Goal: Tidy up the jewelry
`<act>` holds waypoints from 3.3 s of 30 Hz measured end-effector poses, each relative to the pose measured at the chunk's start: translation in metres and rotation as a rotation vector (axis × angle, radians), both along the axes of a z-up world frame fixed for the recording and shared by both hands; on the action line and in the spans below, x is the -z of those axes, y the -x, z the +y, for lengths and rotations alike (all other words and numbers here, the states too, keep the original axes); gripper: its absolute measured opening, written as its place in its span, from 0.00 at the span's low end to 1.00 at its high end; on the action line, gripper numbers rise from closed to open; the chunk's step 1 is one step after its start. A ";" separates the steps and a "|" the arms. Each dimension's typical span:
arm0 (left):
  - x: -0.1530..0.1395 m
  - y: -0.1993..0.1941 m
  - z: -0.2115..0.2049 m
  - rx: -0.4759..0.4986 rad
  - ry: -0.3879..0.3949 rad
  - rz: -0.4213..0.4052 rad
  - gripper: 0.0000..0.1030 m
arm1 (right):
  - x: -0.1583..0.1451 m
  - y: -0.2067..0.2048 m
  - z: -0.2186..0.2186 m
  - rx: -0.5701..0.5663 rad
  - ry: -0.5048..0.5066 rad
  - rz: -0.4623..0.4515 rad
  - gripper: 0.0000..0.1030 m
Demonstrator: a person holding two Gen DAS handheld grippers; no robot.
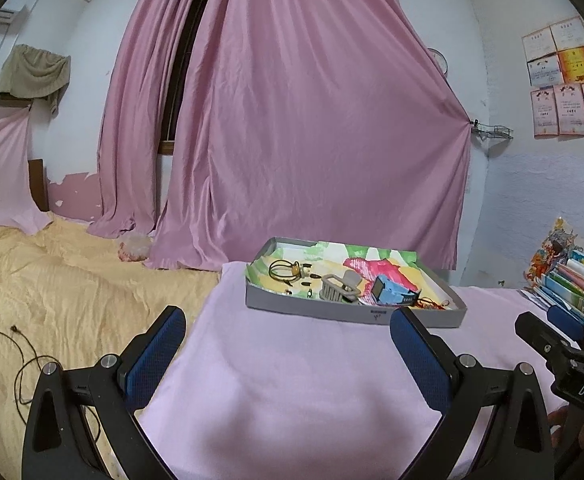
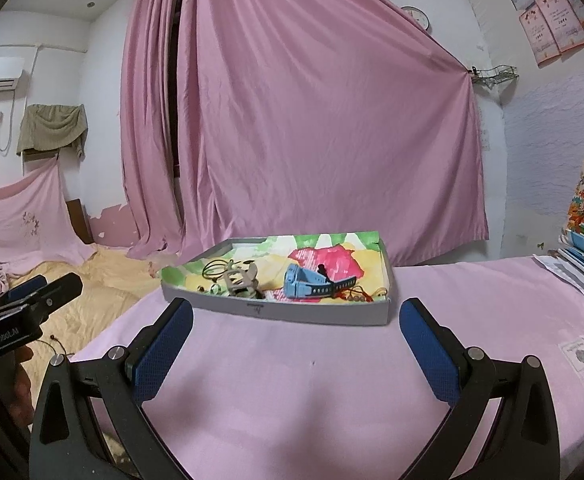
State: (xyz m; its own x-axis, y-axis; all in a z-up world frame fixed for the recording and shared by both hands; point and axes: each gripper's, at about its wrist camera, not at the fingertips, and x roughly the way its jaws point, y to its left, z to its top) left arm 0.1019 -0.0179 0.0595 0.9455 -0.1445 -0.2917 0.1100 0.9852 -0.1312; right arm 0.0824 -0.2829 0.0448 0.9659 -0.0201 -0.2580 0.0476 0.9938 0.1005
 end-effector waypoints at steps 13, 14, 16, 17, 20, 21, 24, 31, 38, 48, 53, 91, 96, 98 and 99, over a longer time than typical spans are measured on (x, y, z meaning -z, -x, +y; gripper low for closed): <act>0.011 0.036 0.004 -0.021 -0.034 -0.016 1.00 | 0.010 0.053 0.002 0.002 0.026 -0.035 0.99; 0.012 0.037 0.004 -0.021 -0.036 -0.016 1.00 | 0.011 0.056 0.002 0.003 0.027 -0.038 0.99; 0.014 0.041 0.005 -0.022 -0.040 -0.013 1.00 | 0.012 0.062 0.002 0.003 0.028 -0.040 0.99; 0.015 0.042 0.005 -0.023 -0.042 -0.013 1.00 | 0.013 0.066 0.002 0.003 0.028 -0.041 0.99; 0.020 0.046 0.006 -0.024 -0.045 -0.008 1.00 | 0.015 0.071 0.003 0.002 0.032 -0.044 0.99; 0.021 0.047 0.006 -0.024 -0.044 -0.007 1.00 | 0.015 0.072 0.004 0.003 0.034 -0.045 0.99; 0.025 0.048 0.007 -0.022 -0.039 -0.005 1.00 | 0.017 0.078 0.003 0.006 0.031 -0.051 0.99; 0.034 0.047 0.007 -0.029 -0.052 0.000 1.00 | 0.027 0.079 0.002 0.037 0.029 -0.059 0.99; 0.037 0.038 0.003 -0.021 -0.060 -0.008 1.00 | 0.034 0.074 0.002 0.081 0.038 -0.059 0.99; 0.043 0.025 -0.004 0.006 -0.073 0.012 1.00 | 0.036 0.060 0.007 0.130 0.060 -0.035 0.99; 0.043 0.022 -0.005 0.019 -0.065 0.023 1.00 | 0.036 0.055 0.008 0.135 0.054 -0.024 0.99; 0.046 0.024 -0.006 0.023 -0.063 0.034 1.00 | 0.038 0.056 0.012 0.115 0.043 -0.011 0.99; 0.046 0.024 -0.006 0.022 -0.063 0.034 1.00 | 0.038 0.056 0.012 0.115 0.044 -0.012 0.99; 0.046 0.024 -0.006 0.023 -0.063 0.034 1.00 | 0.039 0.056 0.012 0.115 0.044 -0.011 0.99; 0.046 0.024 -0.006 0.023 -0.063 0.034 1.00 | 0.039 0.056 0.012 0.115 0.044 -0.011 0.99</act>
State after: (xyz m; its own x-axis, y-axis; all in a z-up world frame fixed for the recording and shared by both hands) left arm 0.0779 -0.0243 0.0136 0.9315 -0.1462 -0.3330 0.1290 0.9889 -0.0732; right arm 0.0263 -0.2707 0.0063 0.9594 -0.1417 -0.2440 0.1603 0.9854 0.0581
